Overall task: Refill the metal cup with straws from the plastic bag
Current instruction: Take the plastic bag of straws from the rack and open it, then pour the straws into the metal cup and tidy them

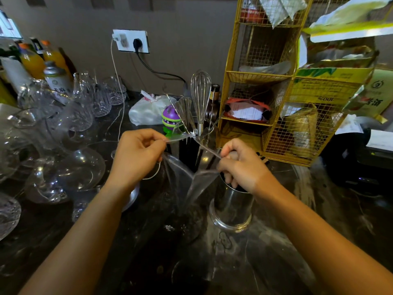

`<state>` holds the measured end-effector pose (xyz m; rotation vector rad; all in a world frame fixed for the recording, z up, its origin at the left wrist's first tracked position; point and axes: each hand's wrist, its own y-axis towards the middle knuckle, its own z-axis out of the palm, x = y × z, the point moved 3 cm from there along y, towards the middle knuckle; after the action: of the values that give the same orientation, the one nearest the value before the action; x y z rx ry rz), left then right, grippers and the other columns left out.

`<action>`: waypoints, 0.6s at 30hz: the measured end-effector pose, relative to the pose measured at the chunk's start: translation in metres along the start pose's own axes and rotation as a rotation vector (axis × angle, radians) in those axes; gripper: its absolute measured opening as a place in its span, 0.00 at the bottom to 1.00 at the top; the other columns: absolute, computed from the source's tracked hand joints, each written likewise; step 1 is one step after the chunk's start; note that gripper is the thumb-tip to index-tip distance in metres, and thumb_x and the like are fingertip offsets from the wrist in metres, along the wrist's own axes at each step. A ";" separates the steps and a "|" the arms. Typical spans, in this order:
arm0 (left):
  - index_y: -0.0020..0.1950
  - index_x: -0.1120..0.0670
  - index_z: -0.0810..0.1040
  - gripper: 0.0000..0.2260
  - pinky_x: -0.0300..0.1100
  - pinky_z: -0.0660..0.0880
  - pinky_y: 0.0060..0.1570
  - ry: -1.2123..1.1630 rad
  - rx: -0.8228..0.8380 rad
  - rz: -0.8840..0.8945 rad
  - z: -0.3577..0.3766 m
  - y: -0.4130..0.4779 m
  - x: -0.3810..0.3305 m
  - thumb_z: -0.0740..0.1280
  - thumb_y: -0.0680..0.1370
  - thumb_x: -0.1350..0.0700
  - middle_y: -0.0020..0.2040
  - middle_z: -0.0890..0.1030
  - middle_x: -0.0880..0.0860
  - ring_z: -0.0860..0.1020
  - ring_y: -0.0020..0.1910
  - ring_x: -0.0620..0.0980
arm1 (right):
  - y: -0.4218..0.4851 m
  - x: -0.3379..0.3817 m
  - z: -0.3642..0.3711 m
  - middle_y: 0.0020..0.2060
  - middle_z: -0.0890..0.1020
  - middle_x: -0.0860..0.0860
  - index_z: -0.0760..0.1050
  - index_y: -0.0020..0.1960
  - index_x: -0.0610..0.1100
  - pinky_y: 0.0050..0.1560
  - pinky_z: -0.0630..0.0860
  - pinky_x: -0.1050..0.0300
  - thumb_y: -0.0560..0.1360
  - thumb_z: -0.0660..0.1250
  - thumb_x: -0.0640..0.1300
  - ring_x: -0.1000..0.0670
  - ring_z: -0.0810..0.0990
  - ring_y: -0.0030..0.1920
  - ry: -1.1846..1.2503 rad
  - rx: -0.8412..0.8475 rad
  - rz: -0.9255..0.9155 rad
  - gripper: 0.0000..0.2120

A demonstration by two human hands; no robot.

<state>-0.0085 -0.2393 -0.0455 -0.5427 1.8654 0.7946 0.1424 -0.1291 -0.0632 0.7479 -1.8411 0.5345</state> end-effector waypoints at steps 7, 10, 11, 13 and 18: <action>0.38 0.53 0.80 0.11 0.40 0.69 0.38 0.180 0.100 0.179 0.007 0.015 -0.033 0.62 0.72 0.66 0.35 0.82 0.60 0.75 0.35 0.50 | -0.003 -0.002 0.014 0.50 0.77 0.42 0.67 0.62 0.45 0.44 0.80 0.47 0.65 0.59 0.60 0.45 0.82 0.41 0.701 0.461 0.368 0.29; 0.40 0.53 0.80 0.10 0.44 0.70 0.40 0.235 0.196 0.273 0.011 0.015 -0.049 0.62 0.73 0.65 0.42 0.81 0.65 0.76 0.39 0.57 | -0.003 -0.007 0.021 0.55 0.78 0.39 0.66 0.65 0.42 0.51 0.78 0.43 0.66 0.54 0.66 0.40 0.82 0.48 0.868 0.600 0.445 0.36; 0.40 0.51 0.80 0.10 0.43 0.70 0.40 0.256 0.233 0.308 0.014 0.016 -0.053 0.63 0.73 0.64 0.42 0.81 0.63 0.76 0.40 0.58 | -0.002 -0.008 0.023 0.55 0.79 0.38 0.67 0.65 0.42 0.52 0.78 0.42 0.68 0.52 0.67 0.39 0.81 0.50 0.917 0.630 0.450 0.37; 0.39 0.45 0.78 0.12 0.39 0.71 0.41 0.286 0.320 0.366 0.019 0.015 -0.060 0.63 0.73 0.62 0.41 0.78 0.56 0.75 0.41 0.52 | -0.002 -0.007 0.027 0.57 0.78 0.37 0.67 0.65 0.42 0.50 0.78 0.40 0.68 0.54 0.67 0.36 0.81 0.51 1.021 0.663 0.450 0.36; 0.40 0.42 0.77 0.11 0.28 0.70 0.40 0.271 0.520 0.452 0.030 0.008 -0.068 0.65 0.73 0.59 0.37 0.72 0.44 0.72 0.39 0.40 | 0.002 0.000 0.029 0.57 0.76 0.39 0.69 0.65 0.41 0.44 0.81 0.46 0.69 0.61 0.56 0.40 0.78 0.53 1.125 0.566 0.458 0.29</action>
<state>0.0315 -0.2106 0.0102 0.1143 2.3802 0.4938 0.1216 -0.1470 -0.0740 0.2266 -0.7636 1.4561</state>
